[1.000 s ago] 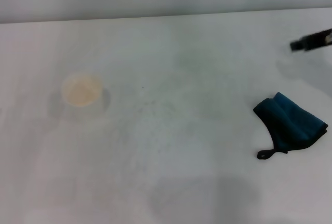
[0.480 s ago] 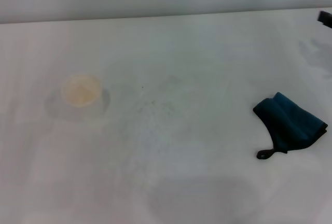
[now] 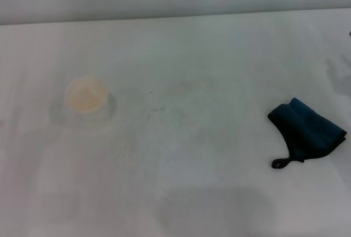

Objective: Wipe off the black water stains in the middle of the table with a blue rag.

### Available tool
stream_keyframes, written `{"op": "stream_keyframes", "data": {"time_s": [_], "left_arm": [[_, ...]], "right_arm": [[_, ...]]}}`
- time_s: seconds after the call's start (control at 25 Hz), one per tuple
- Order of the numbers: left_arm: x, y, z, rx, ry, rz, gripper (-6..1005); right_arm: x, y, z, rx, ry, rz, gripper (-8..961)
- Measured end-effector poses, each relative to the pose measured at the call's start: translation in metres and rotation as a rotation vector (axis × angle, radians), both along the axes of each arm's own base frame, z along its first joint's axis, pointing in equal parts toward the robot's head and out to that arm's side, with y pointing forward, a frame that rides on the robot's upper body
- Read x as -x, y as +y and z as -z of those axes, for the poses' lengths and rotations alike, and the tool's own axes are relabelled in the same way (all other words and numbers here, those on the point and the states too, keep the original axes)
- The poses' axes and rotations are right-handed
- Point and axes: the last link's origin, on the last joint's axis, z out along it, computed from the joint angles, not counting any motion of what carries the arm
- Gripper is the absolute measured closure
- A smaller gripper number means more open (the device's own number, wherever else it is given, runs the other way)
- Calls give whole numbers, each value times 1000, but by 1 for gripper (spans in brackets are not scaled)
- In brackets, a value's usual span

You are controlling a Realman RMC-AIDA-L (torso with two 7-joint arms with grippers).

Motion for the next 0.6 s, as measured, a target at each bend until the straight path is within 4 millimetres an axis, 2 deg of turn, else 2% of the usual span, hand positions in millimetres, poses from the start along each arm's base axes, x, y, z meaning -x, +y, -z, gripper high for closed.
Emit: {"op": "stream_keyframes", "data": {"time_s": [0.24,0.6], "left_arm": [[0,-4,4,2,-8,-4,123],[-1,-5,2,-13,0,-3,123]], "right_arm": [[2,-14,8,-135,-84,0,551],[0,-13,15,-160,-154,44,551]]}}
